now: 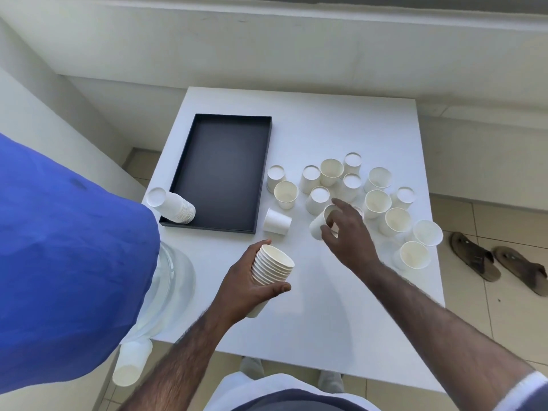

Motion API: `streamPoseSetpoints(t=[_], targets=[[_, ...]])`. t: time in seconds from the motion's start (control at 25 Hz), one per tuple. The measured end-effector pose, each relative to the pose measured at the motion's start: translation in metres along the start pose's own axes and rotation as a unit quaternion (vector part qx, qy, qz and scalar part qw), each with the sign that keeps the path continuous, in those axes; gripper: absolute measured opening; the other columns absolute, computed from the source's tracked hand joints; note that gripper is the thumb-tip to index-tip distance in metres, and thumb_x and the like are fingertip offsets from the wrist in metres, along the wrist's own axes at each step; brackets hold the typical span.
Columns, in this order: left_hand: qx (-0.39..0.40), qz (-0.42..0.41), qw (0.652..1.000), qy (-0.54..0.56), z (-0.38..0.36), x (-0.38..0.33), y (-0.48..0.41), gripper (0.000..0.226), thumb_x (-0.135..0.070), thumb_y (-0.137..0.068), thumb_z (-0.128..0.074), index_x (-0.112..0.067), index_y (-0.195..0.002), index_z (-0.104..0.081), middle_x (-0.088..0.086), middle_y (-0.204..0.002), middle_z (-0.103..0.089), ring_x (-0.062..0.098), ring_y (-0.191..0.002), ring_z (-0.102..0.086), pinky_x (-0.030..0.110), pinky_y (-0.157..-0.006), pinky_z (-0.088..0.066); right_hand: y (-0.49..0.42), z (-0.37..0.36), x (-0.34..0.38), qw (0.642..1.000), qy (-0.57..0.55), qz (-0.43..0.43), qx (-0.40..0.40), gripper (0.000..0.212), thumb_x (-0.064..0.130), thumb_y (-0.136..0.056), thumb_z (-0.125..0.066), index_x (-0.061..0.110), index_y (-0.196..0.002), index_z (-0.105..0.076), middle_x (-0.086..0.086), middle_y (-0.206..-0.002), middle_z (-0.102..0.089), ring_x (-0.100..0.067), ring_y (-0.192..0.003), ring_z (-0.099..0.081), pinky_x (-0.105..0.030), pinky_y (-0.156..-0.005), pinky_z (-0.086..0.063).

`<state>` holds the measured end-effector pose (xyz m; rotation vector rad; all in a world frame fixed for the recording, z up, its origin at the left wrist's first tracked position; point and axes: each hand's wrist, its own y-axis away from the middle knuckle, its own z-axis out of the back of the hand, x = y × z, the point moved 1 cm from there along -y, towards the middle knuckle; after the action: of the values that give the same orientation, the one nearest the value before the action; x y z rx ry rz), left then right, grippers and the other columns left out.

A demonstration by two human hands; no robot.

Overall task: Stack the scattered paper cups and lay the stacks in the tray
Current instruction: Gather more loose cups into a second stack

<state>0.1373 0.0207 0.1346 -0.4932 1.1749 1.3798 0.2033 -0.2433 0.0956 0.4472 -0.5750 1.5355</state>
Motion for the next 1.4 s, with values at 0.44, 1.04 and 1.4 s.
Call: streamPoseSetpoints(t=[0.44, 1.04, 1.4], targets=[[0.081, -0.043, 0.994, -0.058, -0.046, -0.033, -0.002, 0.099, -0.050, -0.064, -0.094, -0.043, -0.149, -0.043, -0.026, -0.128, -0.064, -0.006, -0.109, -0.064, 0.018, -0.085, -0.054, 0.095, 0.049, 0.053, 0.935, -0.327, -0.125, -0.058, 0.045, 0.027, -0.100, -0.054, 0.019, -0.144, -0.052, 0.009, -0.139, -0.059, 0.001, -0.126, -0.055, -0.014, -0.101, -0.044], [0.134, -0.097, 0.984, -0.062, -0.098, -0.070, -0.001, 0.077, -0.028, -0.072, -0.092, -0.049, -0.135, -0.053, -0.028, -0.127, -0.066, -0.001, -0.115, -0.065, 0.020, -0.089, -0.056, 0.153, 0.055, 0.031, 0.950, -0.290, -0.074, 0.086, 0.072, 0.069, -0.099, -0.034, 0.026, -0.157, -0.033, 0.016, -0.162, -0.035, 0.001, -0.149, -0.030, -0.027, -0.122, -0.027], [0.132, -0.061, 0.985, -0.091, -0.105, -0.053, 0.013, 0.092, -0.057, -0.061, -0.092, -0.054, -0.139, -0.045, -0.029, -0.121, -0.064, -0.002, -0.106, -0.063, 0.019, -0.087, -0.054, 0.117, 0.061, -0.145, 0.952, 0.265, -0.155, -0.012, 0.033, 0.015, -0.069, -0.087, 0.012, -0.096, -0.069, -0.023, -0.149, -0.048, -0.045, -0.139, -0.042, -0.058, -0.095, -0.046]])
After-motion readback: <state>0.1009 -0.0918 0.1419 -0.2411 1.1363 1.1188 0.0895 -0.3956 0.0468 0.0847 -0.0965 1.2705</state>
